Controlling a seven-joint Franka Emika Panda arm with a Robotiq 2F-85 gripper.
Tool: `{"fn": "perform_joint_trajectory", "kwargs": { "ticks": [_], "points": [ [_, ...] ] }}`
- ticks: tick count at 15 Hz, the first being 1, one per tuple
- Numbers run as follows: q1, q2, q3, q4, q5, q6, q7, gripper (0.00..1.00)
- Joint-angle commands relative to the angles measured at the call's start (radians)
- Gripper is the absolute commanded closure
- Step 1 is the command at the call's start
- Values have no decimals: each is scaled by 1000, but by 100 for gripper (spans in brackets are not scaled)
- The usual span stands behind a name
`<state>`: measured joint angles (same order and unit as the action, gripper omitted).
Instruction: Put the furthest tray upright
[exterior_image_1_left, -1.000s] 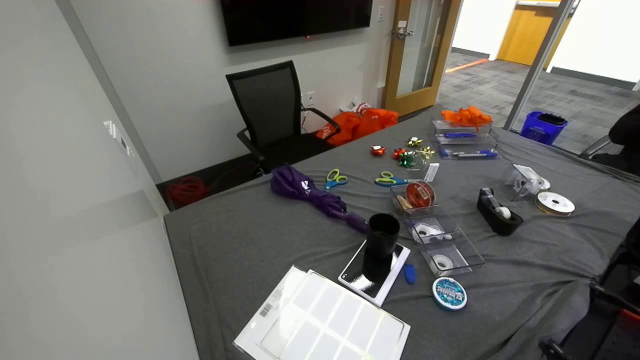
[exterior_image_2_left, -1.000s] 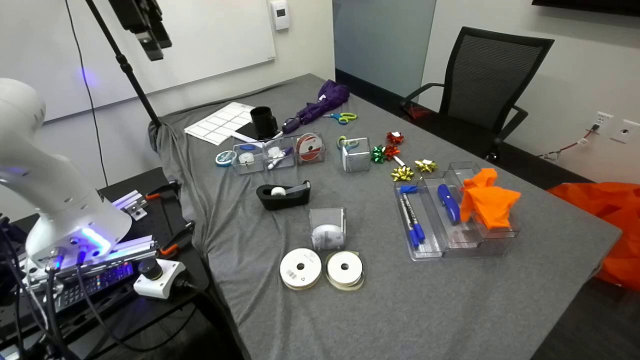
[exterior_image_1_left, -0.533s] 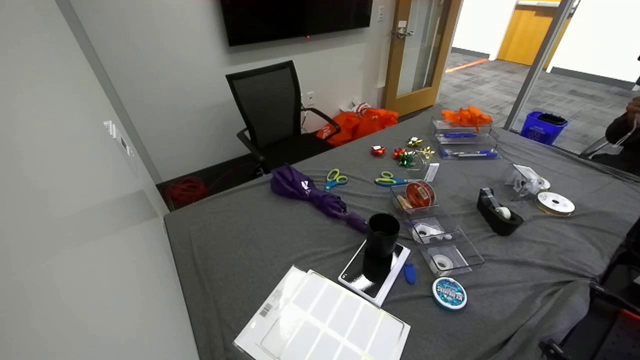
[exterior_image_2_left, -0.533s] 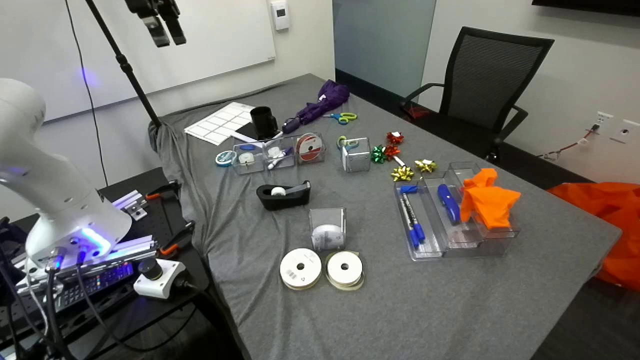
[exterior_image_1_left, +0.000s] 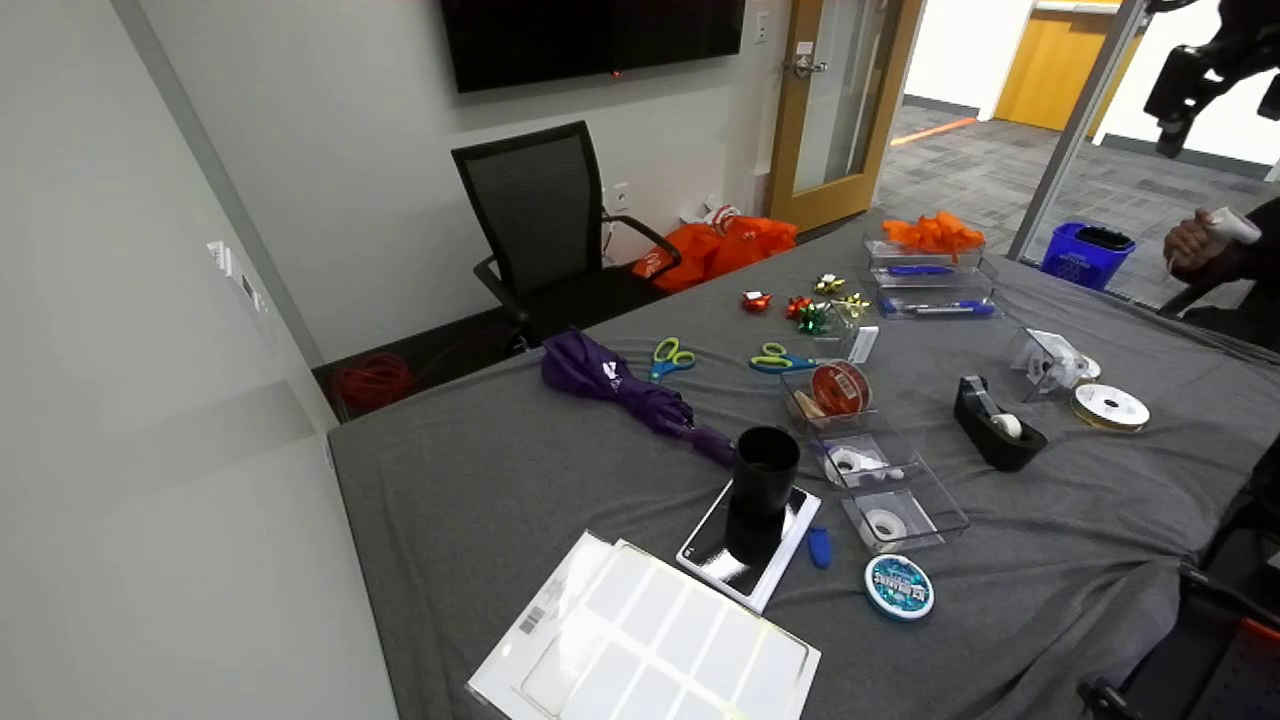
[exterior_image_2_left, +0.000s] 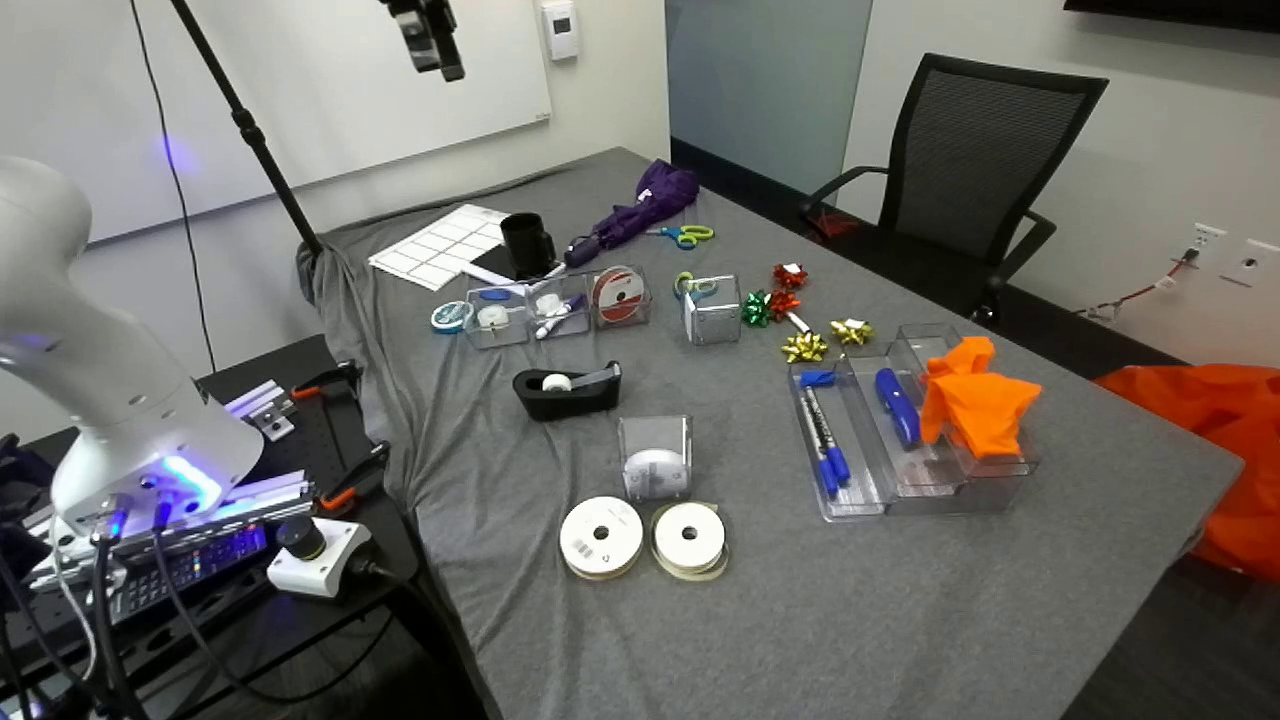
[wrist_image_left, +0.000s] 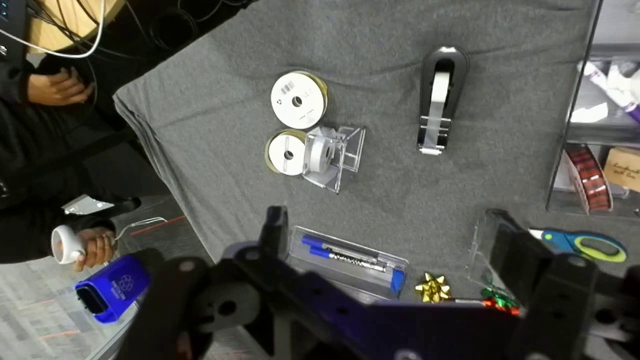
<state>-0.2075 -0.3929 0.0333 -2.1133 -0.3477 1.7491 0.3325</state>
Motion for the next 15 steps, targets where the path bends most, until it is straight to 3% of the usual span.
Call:
{"fn": "perform_joint_trajectory", "kwargs": {
  "ticks": [1, 4, 5, 12, 15],
  "points": [
    [23, 195, -14, 184, -1, 30, 42, 0],
    [39, 325, -11, 307, -11, 53, 143, 0],
    [49, 230, -28, 206, -4, 60, 93, 0],
    [60, 249, -38, 230, -3, 57, 104, 0],
    [76, 348, -23, 300, 4, 49, 193, 0]
  ]
}}
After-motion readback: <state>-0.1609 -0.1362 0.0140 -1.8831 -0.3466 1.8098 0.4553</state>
